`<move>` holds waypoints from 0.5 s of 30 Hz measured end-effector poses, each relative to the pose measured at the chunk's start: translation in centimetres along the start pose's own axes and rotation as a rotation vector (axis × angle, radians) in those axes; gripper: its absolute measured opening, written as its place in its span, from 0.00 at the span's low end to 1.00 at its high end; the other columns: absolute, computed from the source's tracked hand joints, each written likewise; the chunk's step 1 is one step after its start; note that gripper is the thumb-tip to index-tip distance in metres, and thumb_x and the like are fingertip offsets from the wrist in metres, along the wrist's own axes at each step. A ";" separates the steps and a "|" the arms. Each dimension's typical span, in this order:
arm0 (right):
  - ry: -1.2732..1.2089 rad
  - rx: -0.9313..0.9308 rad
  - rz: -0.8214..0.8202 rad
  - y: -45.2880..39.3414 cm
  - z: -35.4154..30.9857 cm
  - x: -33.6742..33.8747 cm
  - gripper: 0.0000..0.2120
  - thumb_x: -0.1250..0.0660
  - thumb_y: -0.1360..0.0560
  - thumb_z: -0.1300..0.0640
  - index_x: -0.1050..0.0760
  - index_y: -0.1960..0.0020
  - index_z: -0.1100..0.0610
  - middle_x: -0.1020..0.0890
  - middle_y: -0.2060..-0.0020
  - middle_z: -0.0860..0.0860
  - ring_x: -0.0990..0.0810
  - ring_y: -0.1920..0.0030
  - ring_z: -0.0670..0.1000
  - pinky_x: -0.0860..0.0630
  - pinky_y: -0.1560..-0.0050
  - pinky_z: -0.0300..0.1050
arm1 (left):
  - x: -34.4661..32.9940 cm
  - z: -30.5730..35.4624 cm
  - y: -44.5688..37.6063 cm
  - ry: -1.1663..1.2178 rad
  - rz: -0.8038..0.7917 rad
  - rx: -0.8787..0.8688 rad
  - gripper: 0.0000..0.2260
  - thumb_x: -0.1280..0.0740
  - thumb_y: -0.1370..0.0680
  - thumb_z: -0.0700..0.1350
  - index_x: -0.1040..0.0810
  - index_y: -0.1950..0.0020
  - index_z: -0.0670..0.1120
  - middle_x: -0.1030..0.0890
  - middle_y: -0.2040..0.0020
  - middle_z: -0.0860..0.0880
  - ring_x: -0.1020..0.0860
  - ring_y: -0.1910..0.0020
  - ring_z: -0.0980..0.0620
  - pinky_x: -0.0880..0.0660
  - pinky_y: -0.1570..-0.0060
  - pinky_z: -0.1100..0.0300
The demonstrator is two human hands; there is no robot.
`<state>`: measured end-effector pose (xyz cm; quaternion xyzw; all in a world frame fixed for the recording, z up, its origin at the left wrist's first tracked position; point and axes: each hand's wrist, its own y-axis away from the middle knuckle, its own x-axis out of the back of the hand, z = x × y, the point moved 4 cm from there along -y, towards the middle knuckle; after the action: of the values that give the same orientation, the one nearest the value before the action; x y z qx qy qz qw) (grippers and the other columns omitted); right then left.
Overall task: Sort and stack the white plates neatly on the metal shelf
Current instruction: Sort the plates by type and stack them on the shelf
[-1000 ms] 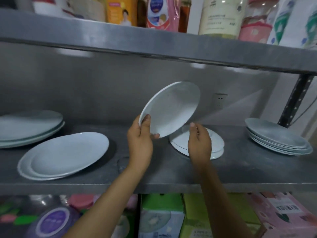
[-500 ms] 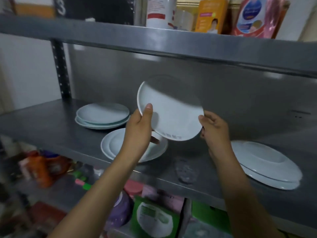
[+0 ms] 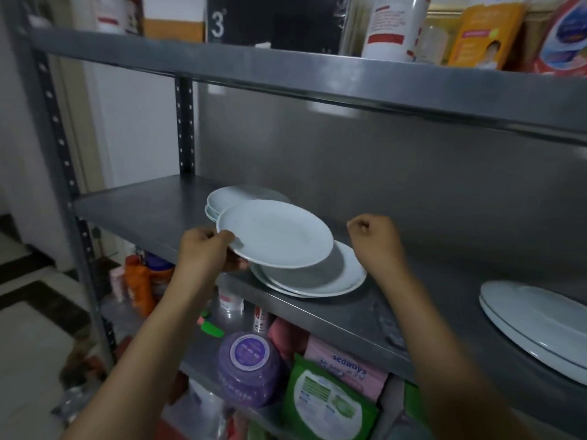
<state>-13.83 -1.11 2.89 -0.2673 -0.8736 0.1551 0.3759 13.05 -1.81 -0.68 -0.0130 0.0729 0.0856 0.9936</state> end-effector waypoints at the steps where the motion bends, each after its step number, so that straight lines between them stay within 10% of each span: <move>1: 0.007 -0.001 0.005 0.0 0.2 -0.2 0.10 0.39 0.26 0.59 0.20 0.60 0.58 0.17 0.65 0.51 0.21 0.63 0.51 0.29 0.64 0.41 | 0.4 -0.3 0.1 -0.011 0.000 0.013 0.05 0.39 0.22 0.36 0.26 0.54 0.35 0.22 0.63 0.37 0.21 0.76 0.47 0.33 0.84 0.68; 15: -0.079 -0.070 0.084 1.5 1.6 -1.3 0.08 0.39 0.29 0.61 0.22 0.61 0.58 0.19 0.69 0.50 0.21 0.66 0.53 0.24 0.63 0.44 | 0.0 -3.7 -1.1 -0.026 -0.063 0.049 0.09 0.34 0.22 0.40 0.26 0.60 0.35 0.26 0.80 0.48 0.24 0.80 0.48 0.22 0.76 0.59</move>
<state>-13.78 -0.77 0.40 -0.3104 -0.8807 0.1506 0.3245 12.73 -3.03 -4.34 0.0101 0.0614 0.0529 0.9967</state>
